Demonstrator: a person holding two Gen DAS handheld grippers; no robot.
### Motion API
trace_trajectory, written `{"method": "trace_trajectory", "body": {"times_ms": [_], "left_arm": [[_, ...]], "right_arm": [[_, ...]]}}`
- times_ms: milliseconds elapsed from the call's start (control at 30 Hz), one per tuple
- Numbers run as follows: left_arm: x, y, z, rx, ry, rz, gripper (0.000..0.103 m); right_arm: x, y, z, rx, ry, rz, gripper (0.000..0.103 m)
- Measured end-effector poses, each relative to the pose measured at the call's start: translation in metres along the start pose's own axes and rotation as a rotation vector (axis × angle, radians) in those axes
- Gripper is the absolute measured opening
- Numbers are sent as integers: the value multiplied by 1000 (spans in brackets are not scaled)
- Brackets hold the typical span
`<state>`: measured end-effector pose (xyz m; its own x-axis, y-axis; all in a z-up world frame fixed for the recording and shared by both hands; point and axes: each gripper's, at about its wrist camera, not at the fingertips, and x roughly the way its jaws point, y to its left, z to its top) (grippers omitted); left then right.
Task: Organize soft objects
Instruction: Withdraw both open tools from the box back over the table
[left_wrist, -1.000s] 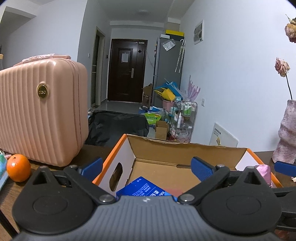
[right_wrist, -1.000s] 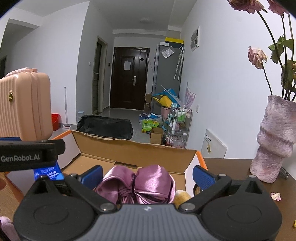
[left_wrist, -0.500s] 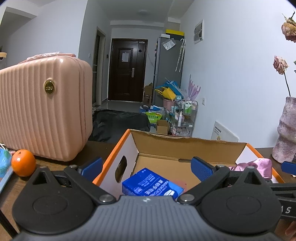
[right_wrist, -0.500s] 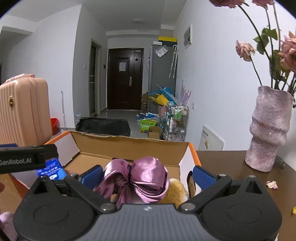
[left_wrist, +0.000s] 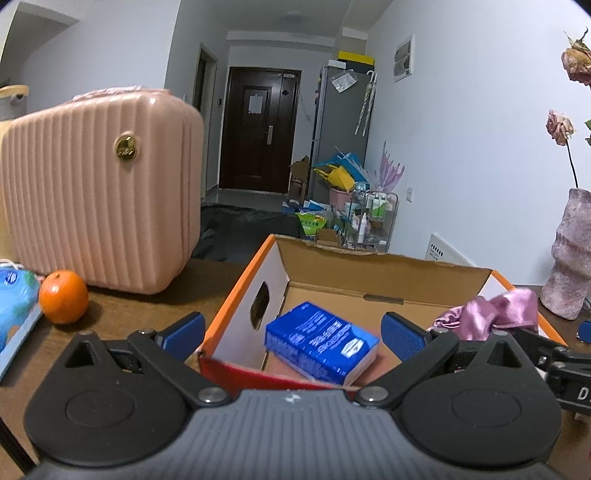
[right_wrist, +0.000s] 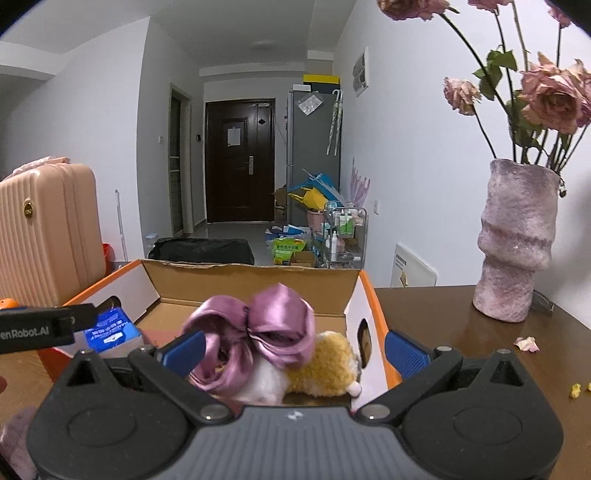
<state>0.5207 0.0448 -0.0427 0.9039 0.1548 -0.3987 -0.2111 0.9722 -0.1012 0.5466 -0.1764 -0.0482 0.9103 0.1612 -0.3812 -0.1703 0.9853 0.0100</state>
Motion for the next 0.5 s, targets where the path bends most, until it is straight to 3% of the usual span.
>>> {"method": "trace_trajectory", "body": {"times_ms": [500], "left_arm": [[-38, 14, -13, -20, -4, 17, 103]], "right_arm": [[-41, -8, -7, 35, -45, -6, 103]]}}
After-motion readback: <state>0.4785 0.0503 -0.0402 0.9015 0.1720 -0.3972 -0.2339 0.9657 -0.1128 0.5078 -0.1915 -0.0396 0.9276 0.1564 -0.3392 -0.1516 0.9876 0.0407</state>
